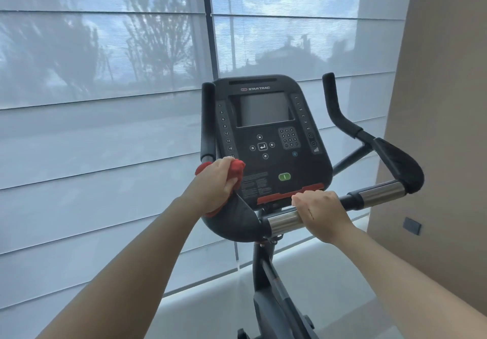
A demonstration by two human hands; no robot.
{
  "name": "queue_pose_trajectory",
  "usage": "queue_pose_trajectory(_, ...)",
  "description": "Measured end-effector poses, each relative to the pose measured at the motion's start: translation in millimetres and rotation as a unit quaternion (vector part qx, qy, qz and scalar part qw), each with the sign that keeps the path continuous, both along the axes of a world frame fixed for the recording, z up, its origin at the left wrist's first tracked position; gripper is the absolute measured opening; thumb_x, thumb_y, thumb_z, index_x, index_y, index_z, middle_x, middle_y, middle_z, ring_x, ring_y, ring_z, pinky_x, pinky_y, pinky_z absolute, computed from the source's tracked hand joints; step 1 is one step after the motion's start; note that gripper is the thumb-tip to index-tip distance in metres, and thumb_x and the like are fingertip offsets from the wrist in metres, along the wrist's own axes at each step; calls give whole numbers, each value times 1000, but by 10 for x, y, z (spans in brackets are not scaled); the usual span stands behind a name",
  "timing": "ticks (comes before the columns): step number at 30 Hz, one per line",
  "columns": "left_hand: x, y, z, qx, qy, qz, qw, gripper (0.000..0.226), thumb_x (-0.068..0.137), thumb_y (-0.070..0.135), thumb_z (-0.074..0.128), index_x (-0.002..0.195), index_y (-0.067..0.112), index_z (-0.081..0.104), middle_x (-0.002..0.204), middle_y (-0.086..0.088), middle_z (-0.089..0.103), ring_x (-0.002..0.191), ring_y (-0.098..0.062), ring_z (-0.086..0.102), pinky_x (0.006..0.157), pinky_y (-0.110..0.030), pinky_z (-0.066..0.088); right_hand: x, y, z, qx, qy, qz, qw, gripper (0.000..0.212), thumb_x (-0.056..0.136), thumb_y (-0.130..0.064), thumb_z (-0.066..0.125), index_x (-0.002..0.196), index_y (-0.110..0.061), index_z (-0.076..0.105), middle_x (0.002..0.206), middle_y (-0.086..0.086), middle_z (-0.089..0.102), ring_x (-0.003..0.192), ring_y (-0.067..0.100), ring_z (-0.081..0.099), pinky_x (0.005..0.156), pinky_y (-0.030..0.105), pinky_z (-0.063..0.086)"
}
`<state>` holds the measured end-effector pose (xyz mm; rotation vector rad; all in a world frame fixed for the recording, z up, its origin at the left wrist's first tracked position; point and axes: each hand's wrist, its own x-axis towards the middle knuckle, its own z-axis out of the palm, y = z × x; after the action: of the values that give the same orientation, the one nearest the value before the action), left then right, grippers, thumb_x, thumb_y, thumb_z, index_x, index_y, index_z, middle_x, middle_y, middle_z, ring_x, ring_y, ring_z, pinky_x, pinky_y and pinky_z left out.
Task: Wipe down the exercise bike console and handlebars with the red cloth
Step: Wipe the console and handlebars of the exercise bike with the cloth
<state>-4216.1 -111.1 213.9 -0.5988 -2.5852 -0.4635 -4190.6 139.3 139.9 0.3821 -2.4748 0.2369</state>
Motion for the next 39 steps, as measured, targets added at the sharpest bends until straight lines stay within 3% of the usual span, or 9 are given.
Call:
queue_pose_trajectory(5, -113, 45, 80, -80, -87, -2, 993, 14, 95, 33, 43, 100, 21, 48, 98, 0, 62, 93, -23, 55, 75, -31, 36, 0, 16, 34, 7, -43, 13, 999, 46, 94, -39, 8, 68, -19, 40, 65, -6, 46, 63, 17, 44, 76, 36, 41)
queue_pose_trajectory(10, -21, 204, 114, -114, -146, -12, 983, 21, 96, 41, 41, 101, 23, 50, 99, 2, 61, 91, -21, 53, 75, -32, 36, -1, 89, 67, -22, -75, 51, 996, 53, 93, -38, 7, 76, -13, 50, 71, -1, 54, 69, 17, 49, 78, 34, 42)
queue_pose_trajectory(14, 158, 320, -35, -85, -116, -31, 989, 22, 96, 39, 41, 106, 23, 51, 103, 2, 66, 93, -21, 58, 80, -33, 42, 25, 275, -30, -52, -48, 60, 996, 44, 94, -30, 16, 81, -14, 56, 74, 1, 57, 72, 18, 52, 78, 36, 41)
queue_pose_trajectory(17, 360, 406, -205, -13, -74, -45, 996, 20, 95, 34, 42, 112, 25, 50, 105, 6, 65, 97, -18, 58, 80, -32, 44, 44, 543, -103, -42, -15, 7, 999, 45, 91, -34, 12, 82, -25, 55, 78, -8, 56, 81, 15, 51, 81, 28, 24)
queue_pose_trajectory(20, 542, 572, -366, 18, -16, -38, 999, 30, 95, 32, 44, 124, 24, 47, 118, 8, 59, 108, -16, 52, 90, -29, 41, 16, 865, -124, -34, -17, -24, 999, 47, 90, -38, 9, 88, -31, 56, 90, -14, 53, 94, 10, 48, 90, 29, 14)
queue_pose_trajectory(24, 667, 790, -506, 22, 29, -10, 999, 39, 96, 32, 43, 134, 21, 42, 130, 7, 53, 118, -15, 46, 101, -25, 32, -94, 1096, -105, -51, -42, 0, 998, 51, 88, -41, 7, 99, -36, 57, 101, -15, 51, 105, 8, 43, 96, 32, 14)
queue_pose_trajectory(30, 630, 1397, -595, 81, 21, -29, 996, 41, 96, 23, 46, 136, 18, 40, 134, 3, 48, 123, -15, 39, 105, -23, 26, -93, 1077, -123, -60, -36, 12, 997, 61, 86, -44, 1, 100, -35, 60, 104, -12, 50, 99, 13, 44, 101, 38, 13)
queue_pose_trajectory(35, 495, 2073, -635, 15, 57, -16, 998, 40, 95, 21, 47, 134, 14, 42, 130, -1, 51, 120, -20, 42, 107, -28, 27, -50, 1132, -93, -71, -58, 35, 995, 65, 85, -49, -5, 102, -35, 55, 99, -13, 48, 102, 11, 43, 107, 39, 12)
queue_pose_trajectory(39, 527, 1927, -626, -41, 62, -8, 997, 40, 93, 23, 50, 131, 15, 43, 130, -1, 50, 119, -22, 44, 105, -31, 32, -58, 1256, -99, -86, -67, 62, 992, 66, 86, -49, -5, 115, -35, 53, 103, -14, 51, 109, 9, 42, 108, 35, 12)
